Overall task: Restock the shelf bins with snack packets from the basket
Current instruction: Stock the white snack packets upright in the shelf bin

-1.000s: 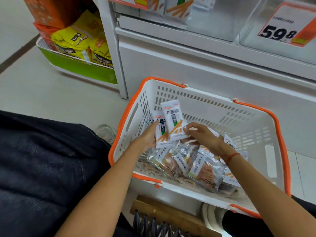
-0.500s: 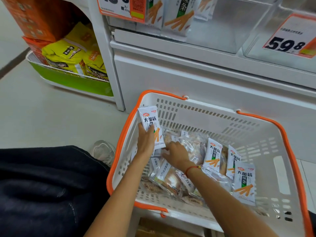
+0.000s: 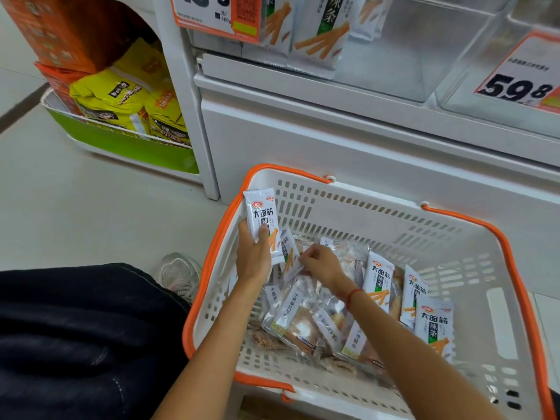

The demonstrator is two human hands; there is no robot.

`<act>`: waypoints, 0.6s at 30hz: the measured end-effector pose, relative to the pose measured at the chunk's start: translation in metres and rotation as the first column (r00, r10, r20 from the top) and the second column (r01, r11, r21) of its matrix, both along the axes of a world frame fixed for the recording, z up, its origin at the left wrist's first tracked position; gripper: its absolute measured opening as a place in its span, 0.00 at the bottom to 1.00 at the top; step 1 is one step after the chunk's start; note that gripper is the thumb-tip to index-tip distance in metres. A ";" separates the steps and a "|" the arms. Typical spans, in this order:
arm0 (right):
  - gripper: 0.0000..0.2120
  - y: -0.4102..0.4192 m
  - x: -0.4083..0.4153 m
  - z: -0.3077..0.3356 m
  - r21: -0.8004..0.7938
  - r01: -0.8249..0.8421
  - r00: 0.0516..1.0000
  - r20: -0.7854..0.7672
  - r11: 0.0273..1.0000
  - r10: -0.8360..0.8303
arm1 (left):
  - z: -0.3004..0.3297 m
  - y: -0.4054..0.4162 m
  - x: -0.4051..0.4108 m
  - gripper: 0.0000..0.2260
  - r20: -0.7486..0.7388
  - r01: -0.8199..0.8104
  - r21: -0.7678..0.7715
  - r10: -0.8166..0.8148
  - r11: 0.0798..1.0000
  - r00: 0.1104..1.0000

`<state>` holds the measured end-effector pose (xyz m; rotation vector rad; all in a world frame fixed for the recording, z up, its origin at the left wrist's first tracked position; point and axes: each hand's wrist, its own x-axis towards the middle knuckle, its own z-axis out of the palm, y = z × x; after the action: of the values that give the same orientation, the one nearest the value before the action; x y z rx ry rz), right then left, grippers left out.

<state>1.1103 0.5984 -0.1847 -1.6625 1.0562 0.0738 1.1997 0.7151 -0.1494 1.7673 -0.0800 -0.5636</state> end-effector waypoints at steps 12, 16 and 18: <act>0.15 -0.042 -0.069 0.111 0.278 0.014 0.956 0.277 0.961 -0.094 | 0.010 -0.020 -0.026 0.14 -0.458 0.138 -0.030 -0.137 0.990 0.879; 0.15 -0.022 -0.057 0.125 0.252 0.080 0.962 0.235 0.964 -0.141 | 0.055 -0.032 -0.037 0.17 -0.489 0.113 -0.234 -0.217 0.966 0.845; 0.14 -0.016 -0.051 0.132 0.213 0.099 0.957 0.246 0.972 -0.152 | 0.071 -0.035 -0.040 0.17 -0.432 0.143 -0.288 -0.261 0.947 0.863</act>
<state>1.0598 0.5828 -0.0528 -1.3779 0.9197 -0.1176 1.1593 0.6802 -0.0786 1.3480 -0.0005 -1.0761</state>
